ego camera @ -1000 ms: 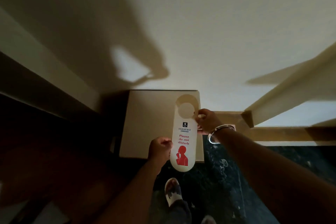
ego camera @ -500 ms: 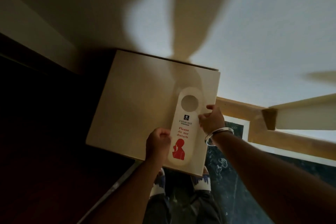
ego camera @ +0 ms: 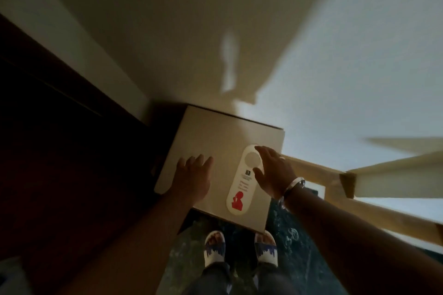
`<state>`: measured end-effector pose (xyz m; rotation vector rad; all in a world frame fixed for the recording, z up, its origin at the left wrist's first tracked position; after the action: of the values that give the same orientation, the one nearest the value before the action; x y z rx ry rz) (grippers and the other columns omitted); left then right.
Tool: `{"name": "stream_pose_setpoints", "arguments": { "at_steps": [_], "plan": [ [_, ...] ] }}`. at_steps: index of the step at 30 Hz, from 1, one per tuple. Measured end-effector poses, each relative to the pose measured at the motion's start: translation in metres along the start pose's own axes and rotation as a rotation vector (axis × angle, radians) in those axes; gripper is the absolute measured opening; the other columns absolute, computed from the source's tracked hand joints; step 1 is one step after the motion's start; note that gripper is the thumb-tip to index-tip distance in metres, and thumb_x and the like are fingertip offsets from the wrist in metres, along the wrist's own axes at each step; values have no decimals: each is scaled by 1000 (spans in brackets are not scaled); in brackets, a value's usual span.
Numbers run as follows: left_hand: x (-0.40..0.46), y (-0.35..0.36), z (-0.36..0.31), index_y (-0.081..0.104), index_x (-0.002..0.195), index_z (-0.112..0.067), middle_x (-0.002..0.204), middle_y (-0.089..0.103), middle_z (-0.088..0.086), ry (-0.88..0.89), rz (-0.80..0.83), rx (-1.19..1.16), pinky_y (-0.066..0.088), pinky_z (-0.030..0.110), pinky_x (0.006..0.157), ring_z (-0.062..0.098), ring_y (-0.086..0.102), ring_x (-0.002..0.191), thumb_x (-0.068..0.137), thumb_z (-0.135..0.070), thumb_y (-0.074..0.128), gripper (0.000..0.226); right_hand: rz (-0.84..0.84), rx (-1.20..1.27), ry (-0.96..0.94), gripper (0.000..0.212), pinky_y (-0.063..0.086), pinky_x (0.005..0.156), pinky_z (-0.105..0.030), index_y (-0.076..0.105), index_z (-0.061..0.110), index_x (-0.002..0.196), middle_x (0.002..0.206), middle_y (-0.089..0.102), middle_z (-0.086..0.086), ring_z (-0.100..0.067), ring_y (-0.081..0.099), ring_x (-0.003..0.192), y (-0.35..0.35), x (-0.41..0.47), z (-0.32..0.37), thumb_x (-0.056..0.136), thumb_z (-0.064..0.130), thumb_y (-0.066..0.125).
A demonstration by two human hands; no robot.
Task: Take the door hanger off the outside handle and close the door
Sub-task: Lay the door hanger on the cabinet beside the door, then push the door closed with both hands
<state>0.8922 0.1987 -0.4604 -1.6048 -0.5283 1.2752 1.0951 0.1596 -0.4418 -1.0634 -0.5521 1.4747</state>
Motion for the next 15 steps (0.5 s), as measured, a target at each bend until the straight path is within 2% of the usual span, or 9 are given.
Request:
{"name": "stream_pose_setpoints", "arguments": {
  "at_steps": [3,6,9,15],
  "plan": [
    [-30,-54,40,24,151,-26,154,34,8,-32,-47,128,9,56,116,31,31,139,93,-37,49,64,9,-71,-78,73,31,113,-50,24,24,149,154,35,-9,-31,33,140,-13,-5,45,87,44,56],
    [-83,-108,78,19,153,-25,159,27,11,-122,-46,225,6,58,116,34,25,144,93,-41,53,71,43,-52,-171,77,16,117,-50,15,27,151,160,22,-7,-29,17,147,-23,-18,103,87,53,48],
    [-141,-169,104,17,154,-23,159,27,14,-217,-85,316,3,60,116,36,25,144,92,-46,54,75,72,20,-289,80,12,118,-50,13,27,152,161,18,-5,-27,13,148,-37,-32,172,85,55,46],
    [-258,-273,146,13,154,-21,162,15,17,-552,-117,511,-6,65,113,40,13,147,94,-53,48,76,92,181,-565,85,8,118,-53,13,26,152,162,16,-6,-29,7,149,-60,-73,316,82,66,36]
  ]
}}
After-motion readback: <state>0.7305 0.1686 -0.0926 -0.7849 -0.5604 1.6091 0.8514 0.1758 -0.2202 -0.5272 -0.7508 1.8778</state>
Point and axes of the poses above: each hand's wrist, its own x-axis towards the middle knuckle, its own y-axis out of the palm, z = x × y, the point moved 8 cm from there along x, towards the middle knuckle
